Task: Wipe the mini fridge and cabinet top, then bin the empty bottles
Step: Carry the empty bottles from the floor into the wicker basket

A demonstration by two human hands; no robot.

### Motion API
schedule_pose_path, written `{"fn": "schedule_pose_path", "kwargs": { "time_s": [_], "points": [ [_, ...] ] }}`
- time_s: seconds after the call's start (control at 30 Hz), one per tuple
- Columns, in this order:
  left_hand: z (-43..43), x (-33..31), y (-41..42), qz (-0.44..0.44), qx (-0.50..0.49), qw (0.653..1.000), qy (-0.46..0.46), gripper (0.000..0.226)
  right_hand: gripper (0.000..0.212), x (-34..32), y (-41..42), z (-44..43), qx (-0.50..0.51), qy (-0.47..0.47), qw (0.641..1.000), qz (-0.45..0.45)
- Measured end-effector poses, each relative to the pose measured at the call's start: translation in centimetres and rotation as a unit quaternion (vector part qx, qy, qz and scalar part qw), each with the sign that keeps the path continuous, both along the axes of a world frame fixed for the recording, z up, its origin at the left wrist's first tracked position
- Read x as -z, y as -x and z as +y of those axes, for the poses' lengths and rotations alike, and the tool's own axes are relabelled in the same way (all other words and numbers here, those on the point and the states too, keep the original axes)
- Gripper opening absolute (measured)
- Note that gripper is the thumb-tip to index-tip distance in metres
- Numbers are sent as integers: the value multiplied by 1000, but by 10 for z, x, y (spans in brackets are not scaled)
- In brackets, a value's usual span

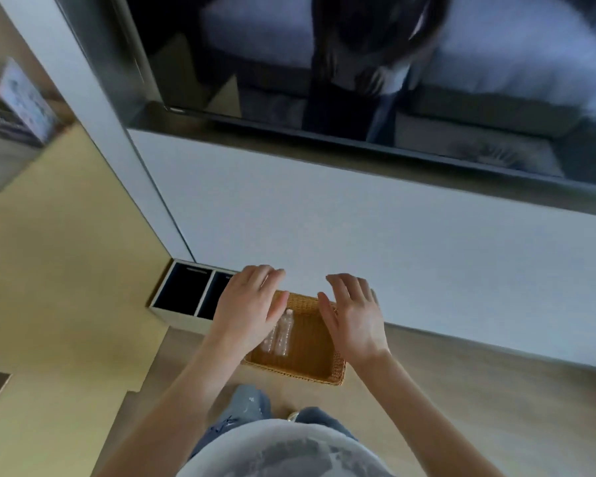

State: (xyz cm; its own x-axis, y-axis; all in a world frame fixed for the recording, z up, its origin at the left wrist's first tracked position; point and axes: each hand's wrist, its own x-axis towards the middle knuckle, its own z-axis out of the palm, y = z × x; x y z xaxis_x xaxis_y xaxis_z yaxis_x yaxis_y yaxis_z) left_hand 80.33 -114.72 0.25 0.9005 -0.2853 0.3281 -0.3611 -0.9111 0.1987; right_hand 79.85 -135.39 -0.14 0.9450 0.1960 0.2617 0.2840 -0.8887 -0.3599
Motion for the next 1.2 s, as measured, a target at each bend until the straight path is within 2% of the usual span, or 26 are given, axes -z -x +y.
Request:
{"fn": "schedule_pose_path", "kwargs": {
  "time_s": [0.13, 0.33, 0.5, 0.67, 0.8, 0.9, 1.07, 1.2],
  "points": [
    [3, -1, 18, 17, -40, 999, 4, 33, 33, -5, 10, 1, 5, -9, 1000, 19],
    [14, -19, 45, -15, -86, 996, 26, 39, 33, -21, 5, 23, -41, -32, 999, 7],
    [48, -31, 83, -7, -178, 983, 36, 42, 38, -32, 8, 73, -136, -49, 990, 3],
    [92, -42, 138, -19, -284, 958, 42, 43, 31, -41, 28, 143, -245, -66, 967, 0],
    [130, -40, 202, -17, -395, 917, 59, 36, 39, -46, 66, 207, -343, -57, 937, 26],
    [159, -35, 268, -20, -475, 878, 54, 35, 35, -43, 111, 258, -417, -49, 906, 53],
    [206, -26, 408, 10, -586, 808, 55, 44, 31, -34, 225, 343, -529, -47, 846, 48],
    [243, -21, 525, 19, -639, 767, 65, 45, 30, -27, 329, 407, -588, -41, 804, 72]
  ]
}}
